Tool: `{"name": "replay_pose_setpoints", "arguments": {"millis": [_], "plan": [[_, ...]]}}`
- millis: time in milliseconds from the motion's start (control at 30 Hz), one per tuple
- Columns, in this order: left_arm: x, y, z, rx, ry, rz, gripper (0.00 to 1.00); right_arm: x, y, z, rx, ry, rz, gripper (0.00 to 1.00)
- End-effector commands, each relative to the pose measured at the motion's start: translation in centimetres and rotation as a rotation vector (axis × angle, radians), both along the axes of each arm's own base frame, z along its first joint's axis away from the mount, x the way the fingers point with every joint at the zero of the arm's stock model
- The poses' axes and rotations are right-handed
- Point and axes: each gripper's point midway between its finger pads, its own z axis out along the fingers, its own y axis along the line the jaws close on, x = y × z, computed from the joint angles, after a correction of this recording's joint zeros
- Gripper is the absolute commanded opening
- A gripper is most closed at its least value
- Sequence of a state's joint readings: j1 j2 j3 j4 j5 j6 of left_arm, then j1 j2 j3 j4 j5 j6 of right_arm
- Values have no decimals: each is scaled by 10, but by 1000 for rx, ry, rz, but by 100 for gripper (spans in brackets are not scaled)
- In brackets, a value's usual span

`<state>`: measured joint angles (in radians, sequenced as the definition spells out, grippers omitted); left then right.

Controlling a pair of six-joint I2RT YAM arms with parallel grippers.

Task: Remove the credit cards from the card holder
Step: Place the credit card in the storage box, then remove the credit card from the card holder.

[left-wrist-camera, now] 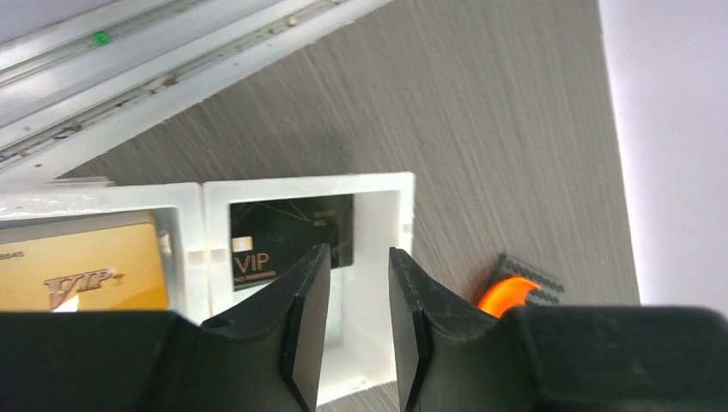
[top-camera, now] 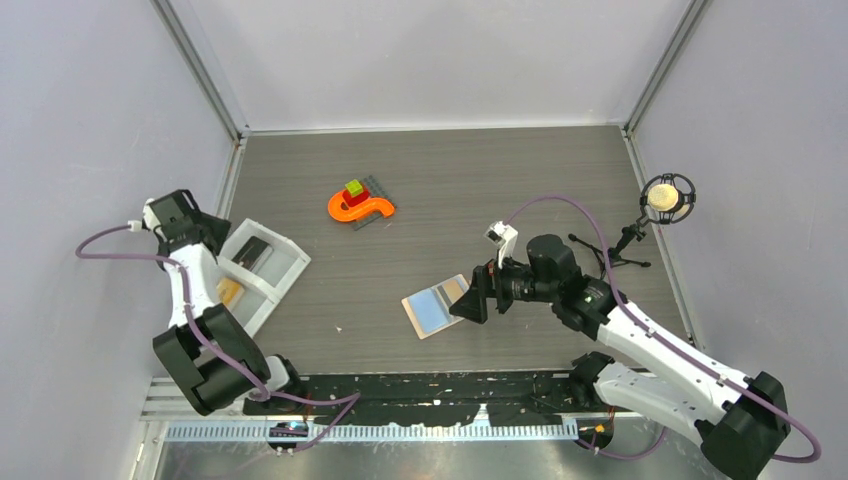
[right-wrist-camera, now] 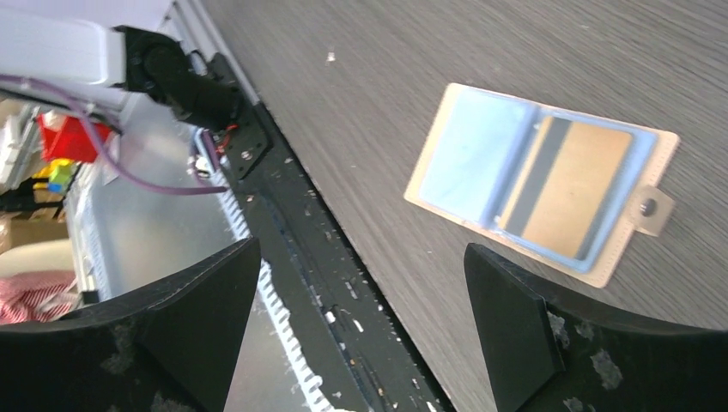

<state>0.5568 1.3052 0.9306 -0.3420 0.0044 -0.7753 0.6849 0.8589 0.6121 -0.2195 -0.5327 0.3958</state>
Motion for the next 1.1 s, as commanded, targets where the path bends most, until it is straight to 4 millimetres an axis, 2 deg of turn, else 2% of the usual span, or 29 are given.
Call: {"name": "replay_pose_setpoints", "arguments": {"millis": [0, 233, 333, 500, 533, 600, 700, 767, 933, 1067], "plan": [[7, -35, 16, -82, -12, -174, 34, 20, -7, -12, -74, 31, -121, 99], [4, -119, 35, -113, -93, -479, 34, 30, -8, -27, -127, 70, -166, 93], [-5, -159, 42, -120, -113, -618, 35, 35, -9, -33, -144, 64, -189, 90], [-31, -241, 40, -143, -158, -880, 34, 40, -4, -41, -147, 80, -187, 69], [-39, -257, 35, -153, -149, -931, 34, 41, -2, -41, -137, 83, -185, 66], [-56, -289, 32, -168, -148, -1035, 33, 41, 2, -44, -136, 98, -174, 55], [-78, -326, 28, -170, -142, -1169, 32, 44, 3, -54, -156, 118, -183, 49], [-88, -341, 21, -178, -123, -1205, 32, 50, 1, -61, -181, 127, -218, 50], [-100, -397, 7, -257, -182, -1322, 32, 66, -1, -77, -236, 125, -277, 61], [-109, -433, -18, -251, -86, -1399, 30, 81, -2, -90, -291, 119, -320, 71]]}}
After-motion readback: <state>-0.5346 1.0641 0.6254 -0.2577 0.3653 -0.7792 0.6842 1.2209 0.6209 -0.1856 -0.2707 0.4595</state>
